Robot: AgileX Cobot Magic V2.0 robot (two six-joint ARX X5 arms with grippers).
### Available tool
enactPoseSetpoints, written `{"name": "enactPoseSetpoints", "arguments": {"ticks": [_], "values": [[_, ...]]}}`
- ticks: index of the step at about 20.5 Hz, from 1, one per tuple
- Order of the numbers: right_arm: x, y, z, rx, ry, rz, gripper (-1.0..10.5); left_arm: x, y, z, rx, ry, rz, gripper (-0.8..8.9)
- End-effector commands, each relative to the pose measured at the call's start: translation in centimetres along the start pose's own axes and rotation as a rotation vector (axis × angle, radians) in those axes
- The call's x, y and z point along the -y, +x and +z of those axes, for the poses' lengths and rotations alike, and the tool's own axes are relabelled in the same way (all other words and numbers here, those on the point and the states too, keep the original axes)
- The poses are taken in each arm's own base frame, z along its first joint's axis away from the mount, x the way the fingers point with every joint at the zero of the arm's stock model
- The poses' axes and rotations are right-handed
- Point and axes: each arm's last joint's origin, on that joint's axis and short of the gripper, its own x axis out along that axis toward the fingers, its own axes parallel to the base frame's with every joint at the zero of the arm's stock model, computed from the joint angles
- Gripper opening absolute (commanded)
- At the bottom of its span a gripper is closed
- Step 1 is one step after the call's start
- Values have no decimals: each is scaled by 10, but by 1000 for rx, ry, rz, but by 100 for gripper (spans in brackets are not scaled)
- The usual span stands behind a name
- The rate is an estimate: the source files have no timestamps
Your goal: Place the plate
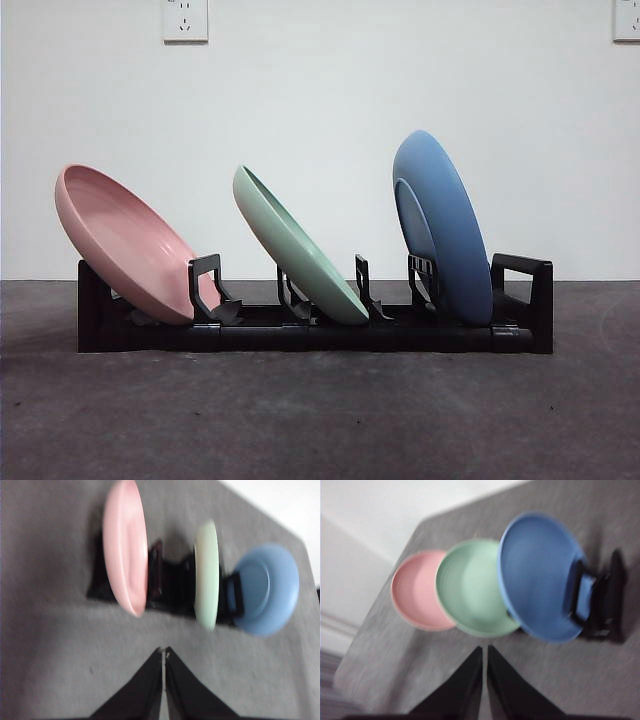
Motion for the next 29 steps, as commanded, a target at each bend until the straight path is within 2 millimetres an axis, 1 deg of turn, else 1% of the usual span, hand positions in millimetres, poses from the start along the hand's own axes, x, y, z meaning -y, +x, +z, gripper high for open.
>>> {"name": "enactPoseSetpoints", "arguments": {"ticks": [1, 2, 3, 4, 5, 6, 9, 11, 15, 17, 19, 23, 25, 28, 29], "values": [[-3, 7, 8, -66, -19, 30, 15, 4, 2, 8, -53, 54, -22, 11], [-2, 11, 9, -95, -23, 42, 23, 3, 4, 9, -67, 53, -22, 14], [-2, 15, 10, -129, -31, 53, 81, 3, 7, 11, -77, 47, -20, 56], [-1, 21, 11, -161, -33, 50, 205, 2, 9, 12, -85, 43, -16, 160], [0, 24, 12, -181, -32, 52, 272, 2, 10, 12, -89, 41, -15, 246], [0, 29, 12, -201, -29, 55, 278, 2, 10, 12, -89, 45, -15, 291], [0, 42, 17, -237, -27, 58, 266, 2, 10, 13, -77, 54, -20, 289], [-1, 57, 31, -256, -28, 55, 253, 2, 10, 14, -71, 57, -22, 289], [2, 99, 68, -301, -62, 52, 232, 3, 10, 14, -67, 84, -24, 281], [4, 123, 82, -323, -90, 33, 229, 3, 10, 15, -63, 107, -26, 281], [8, 146, 91, -344, -113, 9, 221, 3, 10, 15, -61, 108, -27, 281], [17, 185, 98, -395, -121, 5, 215, 3, 11, 16, -45, 138, -26, 281], [20, 200, 98, -409, -142, -29, 215, 3, 11, 16, -44, 146, -23, 281], [23, 216, 93, -437, -151, -47, 213, 3, 11, 16, -44, 146, -23, 281], [23, 220, 91, -447, -150, -46, 175, 3, 11, 16, -44, 146, -23, 281]]}}
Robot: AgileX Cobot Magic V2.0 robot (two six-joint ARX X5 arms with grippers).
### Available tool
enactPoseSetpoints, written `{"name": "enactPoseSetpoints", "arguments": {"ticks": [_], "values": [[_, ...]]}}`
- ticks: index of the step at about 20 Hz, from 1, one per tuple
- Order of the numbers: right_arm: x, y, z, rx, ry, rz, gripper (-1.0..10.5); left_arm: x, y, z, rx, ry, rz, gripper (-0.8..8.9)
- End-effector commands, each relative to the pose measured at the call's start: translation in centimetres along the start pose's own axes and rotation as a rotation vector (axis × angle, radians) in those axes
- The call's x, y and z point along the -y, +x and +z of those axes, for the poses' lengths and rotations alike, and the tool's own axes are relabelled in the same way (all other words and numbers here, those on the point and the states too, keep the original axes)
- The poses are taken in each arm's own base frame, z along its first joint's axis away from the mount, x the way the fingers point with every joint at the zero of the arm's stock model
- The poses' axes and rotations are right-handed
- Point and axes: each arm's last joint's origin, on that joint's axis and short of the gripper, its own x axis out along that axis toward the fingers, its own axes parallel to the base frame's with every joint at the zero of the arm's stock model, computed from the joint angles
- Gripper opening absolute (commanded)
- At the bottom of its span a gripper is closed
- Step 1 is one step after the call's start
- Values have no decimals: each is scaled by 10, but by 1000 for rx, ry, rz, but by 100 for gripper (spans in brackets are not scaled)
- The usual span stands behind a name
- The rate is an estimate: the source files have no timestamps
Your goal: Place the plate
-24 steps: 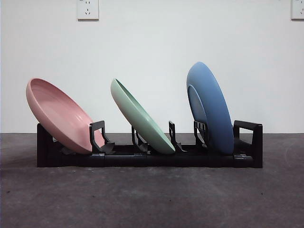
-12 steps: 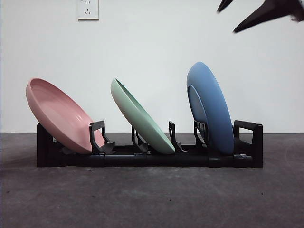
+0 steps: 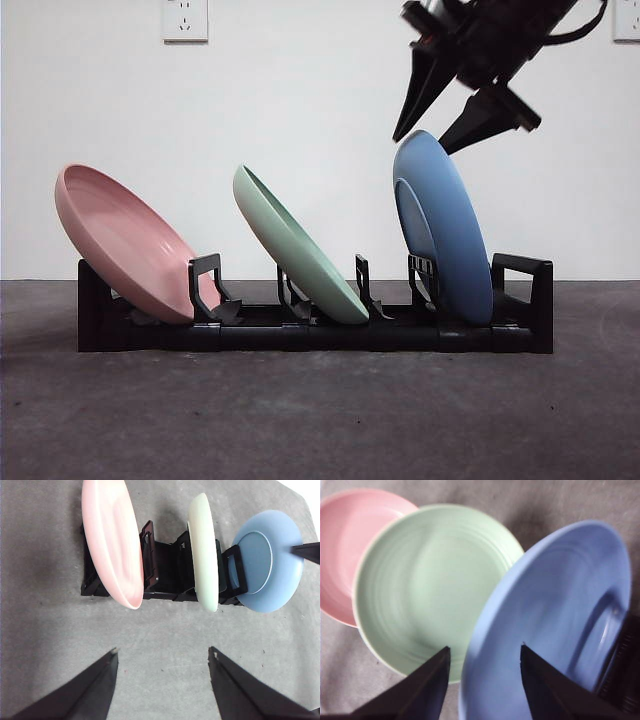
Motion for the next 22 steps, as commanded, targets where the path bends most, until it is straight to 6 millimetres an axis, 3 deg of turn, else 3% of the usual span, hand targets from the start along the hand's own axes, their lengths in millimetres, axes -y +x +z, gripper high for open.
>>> {"name": "enactPoseSetpoints", "arguments": {"ticks": [1, 2, 8, 14, 19, 22], "values": [[-4, 8, 5, -7, -34, 9, 79, 3, -3, 4, 22, 27, -3, 281], [-5, 9, 4, -8, -40, 11, 11, 3, -3, 4, 22, 27, -3, 281], [-16, -9, 11, -28, -38, 11, 8, 3, -3, 4, 21, 27, -2, 281], [-61, -79, 20, 21, -87, 115, 8, 3, -3, 4, 21, 27, -2, 281], [-107, -138, -7, 130, -288, 267, 8, 3, -3, 4, 21, 27, -2, 281], [-140, -171, -39, 242, -425, 280, 8, 3, -3, 4, 21, 27, -2, 281]]}}
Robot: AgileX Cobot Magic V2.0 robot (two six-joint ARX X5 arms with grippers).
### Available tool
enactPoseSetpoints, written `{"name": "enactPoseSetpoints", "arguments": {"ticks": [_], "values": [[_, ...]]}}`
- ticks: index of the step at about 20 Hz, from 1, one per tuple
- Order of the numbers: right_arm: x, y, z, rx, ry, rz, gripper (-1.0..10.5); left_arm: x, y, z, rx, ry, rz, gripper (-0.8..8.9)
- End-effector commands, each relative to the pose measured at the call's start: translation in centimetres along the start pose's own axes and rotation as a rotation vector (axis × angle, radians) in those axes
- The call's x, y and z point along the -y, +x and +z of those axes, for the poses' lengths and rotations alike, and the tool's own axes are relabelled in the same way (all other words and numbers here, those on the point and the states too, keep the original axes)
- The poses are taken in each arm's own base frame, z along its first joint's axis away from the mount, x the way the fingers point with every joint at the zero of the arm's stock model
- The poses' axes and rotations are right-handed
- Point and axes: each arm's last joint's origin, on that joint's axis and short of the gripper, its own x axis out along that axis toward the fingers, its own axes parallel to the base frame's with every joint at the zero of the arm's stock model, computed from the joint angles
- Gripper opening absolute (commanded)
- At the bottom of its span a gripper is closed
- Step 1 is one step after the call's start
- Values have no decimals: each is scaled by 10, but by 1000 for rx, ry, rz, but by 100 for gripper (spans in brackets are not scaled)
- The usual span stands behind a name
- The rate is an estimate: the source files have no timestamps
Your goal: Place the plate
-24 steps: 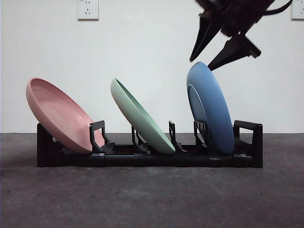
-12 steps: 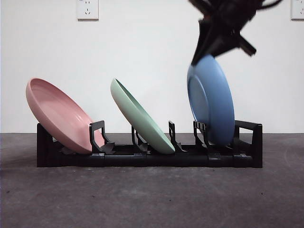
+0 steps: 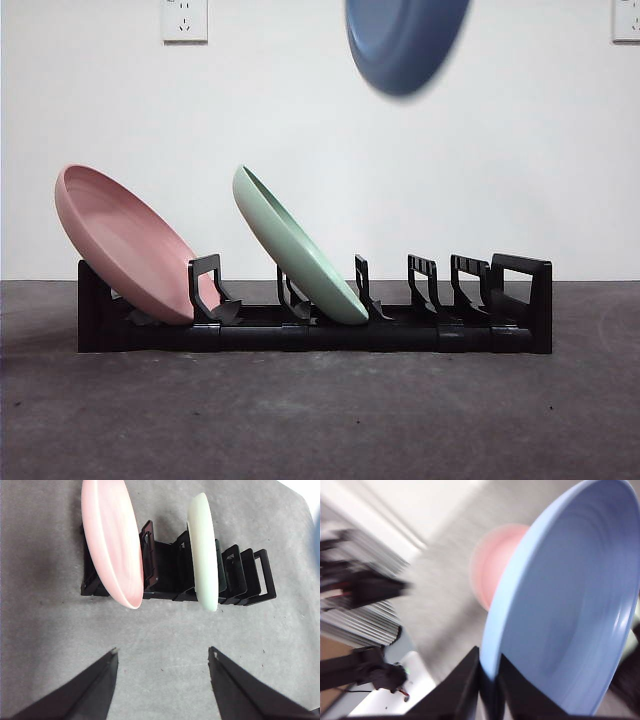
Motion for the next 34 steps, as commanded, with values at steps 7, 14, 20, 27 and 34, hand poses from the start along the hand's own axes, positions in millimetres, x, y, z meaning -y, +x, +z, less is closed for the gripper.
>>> {"name": "enactPoseSetpoints", "arguments": {"ticks": [7, 14, 20, 27, 34], "values": [[-65, -34, -92, 299, -324, -7, 8, 3, -3, 4, 21, 26, -3, 281], [-44, -6, -195, 303, -344, -61, 8, 3, -3, 4, 21, 25, -3, 281], [-40, 38, -242, -110, -689, -195, 8, 3, -3, 4, 21, 26, -2, 281], [-61, 107, -257, -428, -944, -159, 8, 3, -3, 5, 23, 27, -3, 282], [-65, 163, -246, -554, -971, -182, 8, 3, -3, 5, 20, 33, -2, 281]]}}
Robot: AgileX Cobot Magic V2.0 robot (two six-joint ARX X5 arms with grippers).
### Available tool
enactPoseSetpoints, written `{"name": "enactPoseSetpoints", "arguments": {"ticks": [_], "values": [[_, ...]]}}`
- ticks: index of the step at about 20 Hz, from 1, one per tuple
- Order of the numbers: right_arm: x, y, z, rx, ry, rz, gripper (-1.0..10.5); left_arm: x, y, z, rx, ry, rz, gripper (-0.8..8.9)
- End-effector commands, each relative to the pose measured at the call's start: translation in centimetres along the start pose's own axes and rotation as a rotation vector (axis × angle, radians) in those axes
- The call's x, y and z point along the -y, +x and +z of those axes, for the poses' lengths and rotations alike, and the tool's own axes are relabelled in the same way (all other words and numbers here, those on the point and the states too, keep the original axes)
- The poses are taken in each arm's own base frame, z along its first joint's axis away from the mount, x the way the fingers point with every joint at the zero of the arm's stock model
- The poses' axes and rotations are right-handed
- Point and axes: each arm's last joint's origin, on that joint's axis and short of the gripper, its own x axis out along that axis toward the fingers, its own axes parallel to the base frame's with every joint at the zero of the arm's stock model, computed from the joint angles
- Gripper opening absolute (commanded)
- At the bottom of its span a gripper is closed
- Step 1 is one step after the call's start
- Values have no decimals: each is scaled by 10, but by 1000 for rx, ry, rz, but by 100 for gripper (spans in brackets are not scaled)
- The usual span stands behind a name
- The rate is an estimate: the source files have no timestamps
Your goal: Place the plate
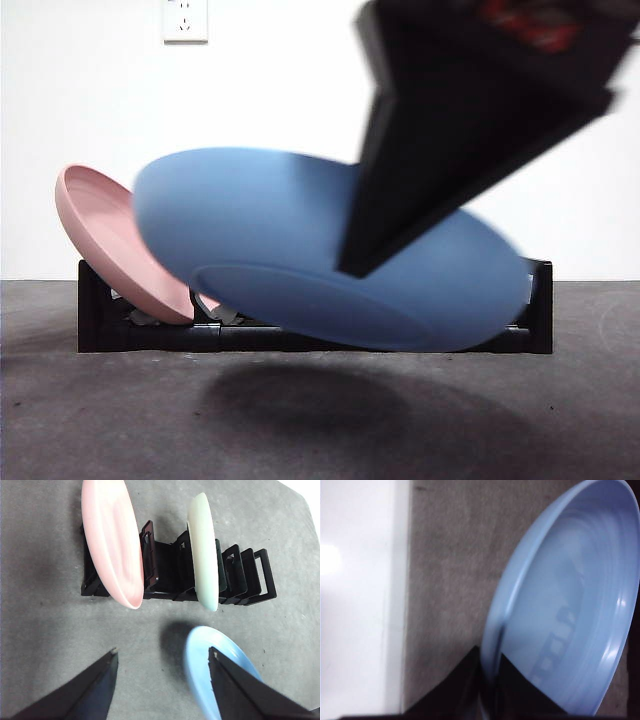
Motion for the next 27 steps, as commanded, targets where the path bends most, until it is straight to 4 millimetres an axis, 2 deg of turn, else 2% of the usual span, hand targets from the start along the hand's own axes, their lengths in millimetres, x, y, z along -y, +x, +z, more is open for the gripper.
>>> {"name": "enactPoseSetpoints", "arguments": {"ticks": [1, 4, 8, 11, 13, 15, 19, 21, 23, 25, 27], "values": [[5, 12, 11, -11, -9, -6, 8, 3, -3, 5, 20, 38, -2, 281], [11, 32, 10, -58, 16, -8, 8, 3, -3, 5, 20, 41, -2, 282], [14, 47, 6, -110, 31, 3, 8, 3, -3, 5, 20, 42, -2, 282], [13, 50, 9, -82, 43, 37, 14, 3, -3, 5, 20, 45, -2, 282], [13, 55, 11, -62, 75, 37, 91, 3, -3, 4, 18, 43, -1, 282], [13, 60, 12, -61, 129, 33, 157, 3, -3, 4, 16, 41, -1, 281], [15, 60, 18, -16, 282, 21, 173, 3, -3, 4, 16, 41, -1, 281], [19, 52, 26, 33, 378, 83, 247, 3, -3, 4, 16, 30, -1, 281], [26, 34, 38, 81, 431, 131, 284, 3, -3, 5, 22, 13, -4, 281], [40, 4, 48, 149, 496, 88, 283, 3, 0, 10, 45, 9, -11, 281], [58, -29, 48, 258, 629, 40, 283, 3, 7, 18, 56, -13, -23, 281]]}}
